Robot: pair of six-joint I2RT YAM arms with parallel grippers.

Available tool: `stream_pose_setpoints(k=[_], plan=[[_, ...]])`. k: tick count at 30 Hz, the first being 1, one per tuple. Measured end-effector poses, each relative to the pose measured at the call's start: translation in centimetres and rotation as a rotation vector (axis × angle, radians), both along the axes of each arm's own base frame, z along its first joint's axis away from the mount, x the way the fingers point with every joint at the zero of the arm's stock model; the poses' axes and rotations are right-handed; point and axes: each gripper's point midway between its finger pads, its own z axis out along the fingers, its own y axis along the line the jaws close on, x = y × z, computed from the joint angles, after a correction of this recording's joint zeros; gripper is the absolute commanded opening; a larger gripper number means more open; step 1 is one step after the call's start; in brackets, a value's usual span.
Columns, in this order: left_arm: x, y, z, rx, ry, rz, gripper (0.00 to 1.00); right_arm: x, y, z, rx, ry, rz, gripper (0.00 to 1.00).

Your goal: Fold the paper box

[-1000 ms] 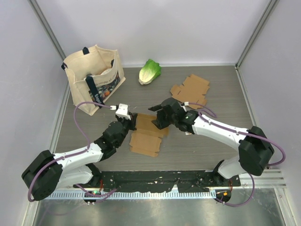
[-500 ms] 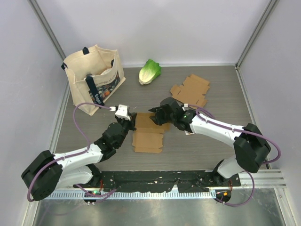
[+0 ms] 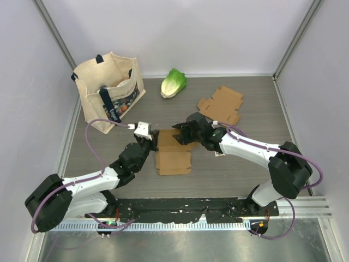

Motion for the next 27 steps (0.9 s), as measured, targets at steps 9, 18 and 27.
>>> stream_pose_setpoints(k=[9,18,27], plan=[[-0.2,0.0,-0.2,0.031,-0.013,-0.009,0.00,-0.1,-0.3,-0.6,0.004,0.020,-0.006,0.21],[-0.4,0.1,-0.7,0.025,0.001,-0.006,0.37,0.3,-0.2,-0.2,0.022,0.007,-0.013,0.00],[-2.3,1.3,0.5,-0.154,0.065,0.005,0.59,0.1,-0.5,-3.5,-0.018,0.030,-0.007,0.00]])
